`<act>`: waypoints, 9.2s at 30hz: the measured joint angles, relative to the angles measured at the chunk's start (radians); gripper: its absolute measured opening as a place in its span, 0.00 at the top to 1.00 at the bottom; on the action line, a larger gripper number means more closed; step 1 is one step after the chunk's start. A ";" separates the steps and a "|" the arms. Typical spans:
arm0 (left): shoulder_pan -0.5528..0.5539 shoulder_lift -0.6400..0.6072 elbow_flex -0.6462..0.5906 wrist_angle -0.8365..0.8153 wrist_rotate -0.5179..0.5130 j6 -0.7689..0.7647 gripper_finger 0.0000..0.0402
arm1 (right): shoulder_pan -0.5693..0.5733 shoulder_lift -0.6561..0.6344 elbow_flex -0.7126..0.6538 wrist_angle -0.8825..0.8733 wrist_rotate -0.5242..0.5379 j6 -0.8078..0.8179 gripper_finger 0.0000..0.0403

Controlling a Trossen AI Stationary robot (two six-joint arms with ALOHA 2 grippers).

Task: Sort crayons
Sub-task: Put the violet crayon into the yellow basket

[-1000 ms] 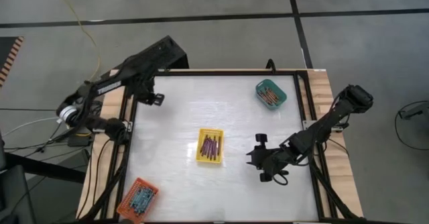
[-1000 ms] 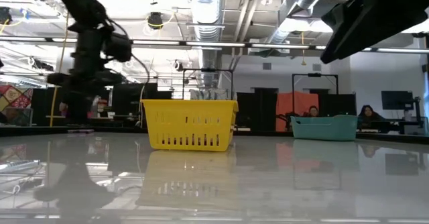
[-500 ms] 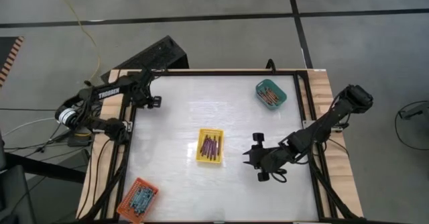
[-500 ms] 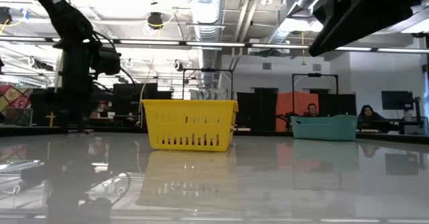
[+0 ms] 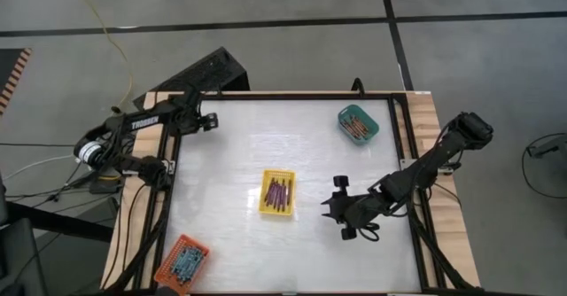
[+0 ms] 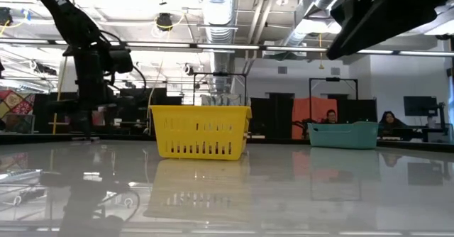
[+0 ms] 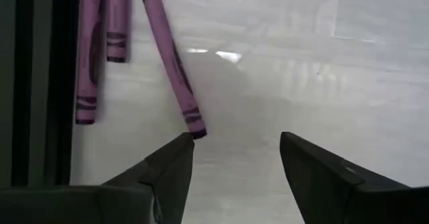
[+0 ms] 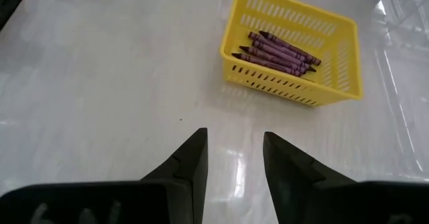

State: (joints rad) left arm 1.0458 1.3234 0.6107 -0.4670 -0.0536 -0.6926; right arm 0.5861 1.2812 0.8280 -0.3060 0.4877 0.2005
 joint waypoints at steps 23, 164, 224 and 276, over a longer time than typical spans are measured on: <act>-0.023 0.007 0.001 0.044 -0.071 -0.087 0.60 | 0.036 0.100 0.000 0.006 -0.019 0.000 0.66; -0.150 0.268 0.295 -0.210 -0.047 -0.273 0.99 | 0.010 0.183 0.045 0.273 -0.149 -0.126 0.66; -1.339 0.365 0.537 0.130 -0.196 -0.721 0.87 | 0.022 0.067 0.044 0.190 -0.091 -0.052 0.66; -1.130 0.363 0.515 -0.220 -0.677 0.378 0.74 | -0.401 0.107 0.045 0.370 -0.365 -0.145 0.66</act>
State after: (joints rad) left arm -0.0845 1.6863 1.1253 -0.6870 -0.7305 -0.3145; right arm 0.1848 1.3884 0.8726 0.0640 0.1223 0.0551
